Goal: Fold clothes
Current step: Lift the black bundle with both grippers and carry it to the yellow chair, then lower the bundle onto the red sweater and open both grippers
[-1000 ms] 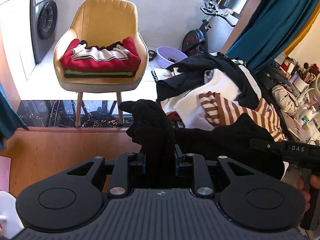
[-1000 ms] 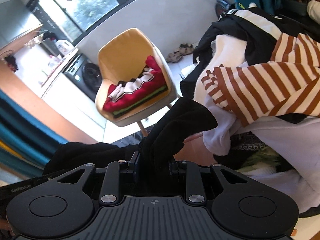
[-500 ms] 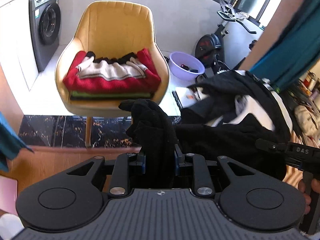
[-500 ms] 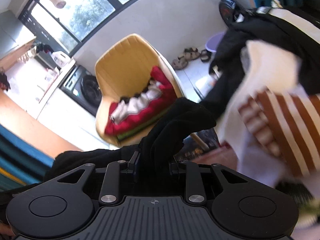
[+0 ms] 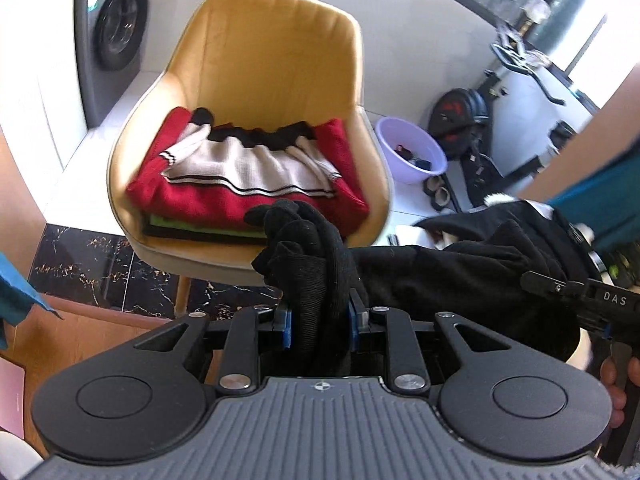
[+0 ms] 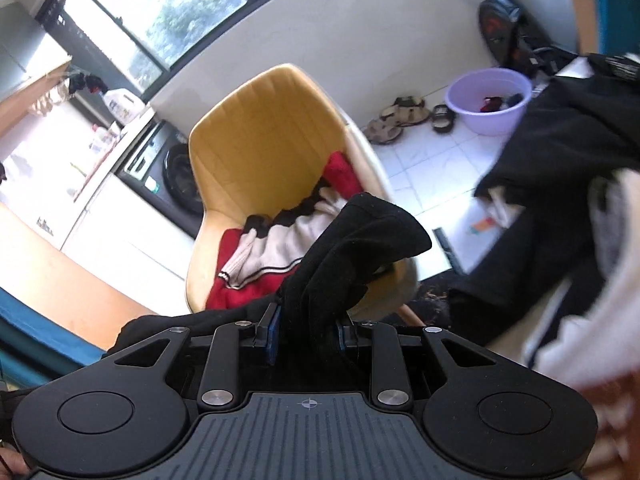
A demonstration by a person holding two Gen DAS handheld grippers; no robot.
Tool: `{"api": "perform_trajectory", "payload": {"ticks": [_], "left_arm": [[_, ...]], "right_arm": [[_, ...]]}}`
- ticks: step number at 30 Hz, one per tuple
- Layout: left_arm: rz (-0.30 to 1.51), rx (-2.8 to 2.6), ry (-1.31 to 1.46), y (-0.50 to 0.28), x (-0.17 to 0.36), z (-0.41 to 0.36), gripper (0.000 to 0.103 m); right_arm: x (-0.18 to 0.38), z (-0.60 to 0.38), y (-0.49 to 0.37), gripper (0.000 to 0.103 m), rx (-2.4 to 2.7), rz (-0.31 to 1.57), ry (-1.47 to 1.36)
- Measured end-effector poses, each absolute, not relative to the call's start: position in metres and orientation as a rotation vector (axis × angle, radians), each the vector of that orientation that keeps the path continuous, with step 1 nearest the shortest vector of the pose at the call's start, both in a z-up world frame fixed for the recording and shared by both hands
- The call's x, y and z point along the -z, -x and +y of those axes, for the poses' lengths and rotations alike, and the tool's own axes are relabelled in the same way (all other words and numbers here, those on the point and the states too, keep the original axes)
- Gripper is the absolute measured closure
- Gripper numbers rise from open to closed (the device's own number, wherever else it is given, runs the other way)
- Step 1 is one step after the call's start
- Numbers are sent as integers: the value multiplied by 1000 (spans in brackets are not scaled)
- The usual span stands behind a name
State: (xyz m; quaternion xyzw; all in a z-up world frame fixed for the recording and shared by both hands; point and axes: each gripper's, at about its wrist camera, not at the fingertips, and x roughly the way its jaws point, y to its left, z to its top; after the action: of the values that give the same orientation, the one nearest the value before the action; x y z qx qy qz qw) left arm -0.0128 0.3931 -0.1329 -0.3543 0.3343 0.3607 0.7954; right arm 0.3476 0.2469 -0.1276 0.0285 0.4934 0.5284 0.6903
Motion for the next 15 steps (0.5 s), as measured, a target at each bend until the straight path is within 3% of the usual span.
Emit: {"api": "perform_trajectory", "payload": {"ticks": [15], "left_arm": [[815, -691, 725, 0, 180, 620, 79]], "right_arm": [[162, 485, -324, 80, -1091, 1133, 66]]}}
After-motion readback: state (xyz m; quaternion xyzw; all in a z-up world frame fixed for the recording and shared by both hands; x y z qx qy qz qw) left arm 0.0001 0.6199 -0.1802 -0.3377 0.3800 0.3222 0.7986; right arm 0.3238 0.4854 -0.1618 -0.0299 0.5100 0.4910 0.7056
